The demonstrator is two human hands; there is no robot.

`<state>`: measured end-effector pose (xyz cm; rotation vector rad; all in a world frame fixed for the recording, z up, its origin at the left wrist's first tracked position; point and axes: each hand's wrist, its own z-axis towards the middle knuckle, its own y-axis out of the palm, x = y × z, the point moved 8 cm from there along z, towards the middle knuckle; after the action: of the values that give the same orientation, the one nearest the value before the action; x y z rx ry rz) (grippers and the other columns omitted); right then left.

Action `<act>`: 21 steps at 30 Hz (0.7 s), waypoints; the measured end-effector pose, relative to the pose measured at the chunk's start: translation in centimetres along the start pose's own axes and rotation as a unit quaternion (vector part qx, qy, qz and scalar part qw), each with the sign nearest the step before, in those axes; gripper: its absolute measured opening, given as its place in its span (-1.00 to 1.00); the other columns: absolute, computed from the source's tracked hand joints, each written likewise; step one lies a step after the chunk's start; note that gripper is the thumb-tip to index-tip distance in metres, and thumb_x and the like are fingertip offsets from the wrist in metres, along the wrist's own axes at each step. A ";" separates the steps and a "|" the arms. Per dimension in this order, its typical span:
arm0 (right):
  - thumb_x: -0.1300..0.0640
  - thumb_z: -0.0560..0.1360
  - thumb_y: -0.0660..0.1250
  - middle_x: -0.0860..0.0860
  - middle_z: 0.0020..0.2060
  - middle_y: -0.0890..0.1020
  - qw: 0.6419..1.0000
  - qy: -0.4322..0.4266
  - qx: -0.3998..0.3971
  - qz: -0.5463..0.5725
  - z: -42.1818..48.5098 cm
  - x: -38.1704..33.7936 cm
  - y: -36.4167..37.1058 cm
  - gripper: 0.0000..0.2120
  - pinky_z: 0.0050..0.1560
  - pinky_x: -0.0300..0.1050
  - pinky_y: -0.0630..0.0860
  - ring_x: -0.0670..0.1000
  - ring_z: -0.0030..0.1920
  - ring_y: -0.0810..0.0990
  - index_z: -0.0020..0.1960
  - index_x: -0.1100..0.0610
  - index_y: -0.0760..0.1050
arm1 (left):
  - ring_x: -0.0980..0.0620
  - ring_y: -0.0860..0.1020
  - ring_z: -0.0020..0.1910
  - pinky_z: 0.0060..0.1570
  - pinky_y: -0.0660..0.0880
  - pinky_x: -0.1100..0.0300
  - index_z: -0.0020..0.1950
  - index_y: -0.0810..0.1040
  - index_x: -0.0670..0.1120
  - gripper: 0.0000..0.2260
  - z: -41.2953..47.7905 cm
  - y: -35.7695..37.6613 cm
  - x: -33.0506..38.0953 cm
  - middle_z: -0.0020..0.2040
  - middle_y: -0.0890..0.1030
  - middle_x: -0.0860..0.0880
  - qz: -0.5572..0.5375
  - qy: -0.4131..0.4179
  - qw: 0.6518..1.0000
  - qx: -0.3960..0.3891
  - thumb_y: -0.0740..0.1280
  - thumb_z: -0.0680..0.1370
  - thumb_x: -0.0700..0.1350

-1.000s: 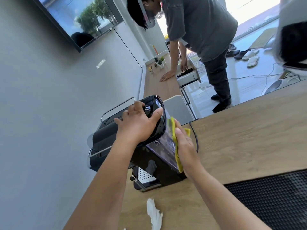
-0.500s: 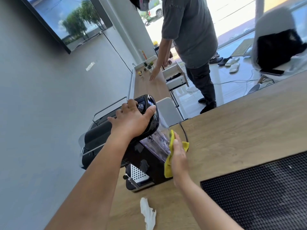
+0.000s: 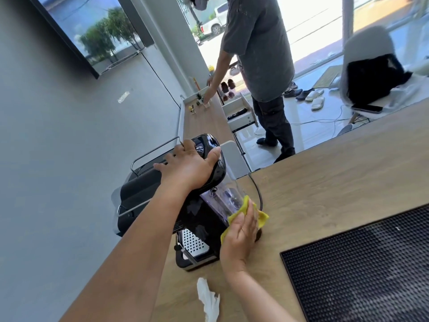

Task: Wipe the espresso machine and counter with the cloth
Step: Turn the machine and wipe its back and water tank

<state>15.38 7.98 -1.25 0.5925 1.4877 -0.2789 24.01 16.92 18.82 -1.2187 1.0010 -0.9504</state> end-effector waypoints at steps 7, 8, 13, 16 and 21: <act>0.07 0.66 0.05 0.07 0.48 0.36 0.981 -0.183 -0.032 0.054 0.9 -7.3 1.9 -0.55 0.42 0.30 0.26 0.11 0.51 0.27 0.54 0.05 0.19 | -0.25 0.24 0.43 0.34 0.13 -0.37 0.47 0.15 -0.05 -0.18 0.3 0.2 -0.1 0.46 0.26 -0.13 0.003 -0.004 1.000 0.002 -0.09 0.43 0.51; 0.06 0.65 0.05 0.06 0.48 0.38 0.984 -0.167 -0.023 0.049 1.0 -5.3 1.5 -0.54 0.40 0.32 0.27 0.11 0.51 0.28 0.55 0.04 0.20 | -0.25 0.24 0.43 0.33 0.13 -0.37 0.47 0.15 -0.05 -0.18 0.3 0.3 -0.1 0.46 0.26 -0.13 0.004 -0.003 1.000 0.000 -0.10 0.43 0.51; -0.19 0.53 -0.01 -0.14 0.46 0.37 0.997 0.004 -0.031 0.064 1.7 -0.8 0.3 -0.52 0.48 0.18 0.18 -0.08 0.51 0.25 0.43 -0.19 0.25 | -0.25 0.25 0.42 0.33 0.12 -0.38 0.47 0.15 -0.05 -0.19 0.2 0.2 0.0 0.46 0.26 -0.14 0.012 -0.003 1.000 0.001 -0.10 0.44 0.50; -0.12 0.57 0.03 -0.20 0.47 0.33 0.991 -0.054 -0.073 0.094 2.0 -6.2 1.4 -0.58 0.53 0.05 0.14 -0.15 0.52 0.19 0.43 -0.24 0.24 | -0.25 0.24 0.43 0.33 0.12 -0.37 0.47 0.15 -0.05 -0.18 0.2 0.2 0.0 0.46 0.26 -0.14 0.010 -0.003 1.000 0.001 -0.10 0.44 0.50; -0.22 0.55 0.00 -0.22 0.45 0.37 0.992 -0.031 -0.069 0.102 2.8 -4.5 1.5 -0.50 0.52 0.05 0.18 -0.19 0.50 0.22 0.46 -0.18 0.30 | -0.27 0.23 0.44 0.34 0.09 -0.40 0.47 0.14 -0.06 -0.18 0.1 0.1 0.1 0.47 0.25 -0.15 0.016 -0.001 1.000 -0.003 -0.10 0.44 0.50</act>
<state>18.11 6.93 3.42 0.6143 1.3629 -0.0344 24.12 16.87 18.67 -1.2061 1.0200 -0.9224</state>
